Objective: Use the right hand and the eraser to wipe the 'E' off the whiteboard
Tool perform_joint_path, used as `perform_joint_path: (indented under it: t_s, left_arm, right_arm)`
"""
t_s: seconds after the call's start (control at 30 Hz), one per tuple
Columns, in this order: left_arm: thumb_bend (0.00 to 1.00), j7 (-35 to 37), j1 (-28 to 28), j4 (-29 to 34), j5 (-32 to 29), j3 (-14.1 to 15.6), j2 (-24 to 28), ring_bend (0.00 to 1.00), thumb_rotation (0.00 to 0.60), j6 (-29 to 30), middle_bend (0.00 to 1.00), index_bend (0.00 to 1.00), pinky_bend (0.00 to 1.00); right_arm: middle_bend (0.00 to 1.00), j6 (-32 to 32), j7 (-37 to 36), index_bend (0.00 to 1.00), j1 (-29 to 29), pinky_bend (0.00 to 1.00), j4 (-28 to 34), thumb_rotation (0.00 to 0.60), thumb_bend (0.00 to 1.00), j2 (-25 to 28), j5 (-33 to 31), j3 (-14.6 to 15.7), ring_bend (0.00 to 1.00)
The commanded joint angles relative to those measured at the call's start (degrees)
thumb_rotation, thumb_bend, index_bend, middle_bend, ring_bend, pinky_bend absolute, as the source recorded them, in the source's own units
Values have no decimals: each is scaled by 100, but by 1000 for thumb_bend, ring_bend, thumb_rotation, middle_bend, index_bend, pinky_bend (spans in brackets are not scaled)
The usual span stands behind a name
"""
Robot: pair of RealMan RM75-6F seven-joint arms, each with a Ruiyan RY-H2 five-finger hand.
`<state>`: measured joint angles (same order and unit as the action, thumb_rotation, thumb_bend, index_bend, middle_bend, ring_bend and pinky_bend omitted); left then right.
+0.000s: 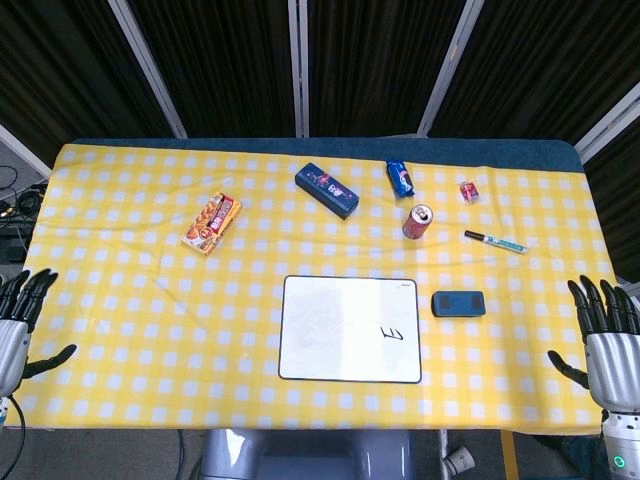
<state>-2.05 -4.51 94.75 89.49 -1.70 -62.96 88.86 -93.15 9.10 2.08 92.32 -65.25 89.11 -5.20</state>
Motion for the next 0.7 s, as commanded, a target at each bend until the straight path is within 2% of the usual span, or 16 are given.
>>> perform_joint_path:
  t_s: [0.03, 0.23, 0.37, 0.43, 0.5, 0.6, 0.7]
  left_arm:
    - [0, -40, -5, 24, -38, 0, 10, 0, 600, -40, 0, 0, 0]
    - [0, -46, -2, 23, -74, -1, 8, 0, 600, -73, 0, 0, 0]
    - [0, -122, -34, 38, -103, -9, -9, 0, 600, -146, 0, 0, 0]
    - [0, -174, -47, 53, -140, -15, -20, 0, 600, -188, 0, 0, 0]
    - [0, -216, -67, 103, -254, -22, -28, 0, 600, -296, 0, 0, 0]
    - [0, -268, -98, 149, -348, -38, -20, 0, 600, -394, 0, 0, 0]
    - [0, -323, -114, 157, -404, -55, -32, 0, 600, -435, 0, 0, 0]
  right_arm:
    - [0, 7, 3, 0, -2, 0, -3, 600, 0, 1, -5, -3, 0]
    - [0, 331, -138, 0, 69, 0, 56, 600, 0, 28, -133, 51, 0]
    - [0, 1307, -564, 0, 448, 0, -35, 600, 0, 127, -529, 25, 0]
    - [0, 1725, -688, 2, 647, 0, -193, 600, 0, 118, -700, -22, 0]
    - [16, 2414, -726, 23, 1019, 2, -541, 600, 0, 21, -1029, -153, 0]
    - [106, 2858, -718, 91, 1314, 80, -853, 600, 0, -114, -1218, -253, 9]
    - [211, 3084, -612, 149, 1512, 192, -1118, 600, 0, -266, -1271, -286, 91]
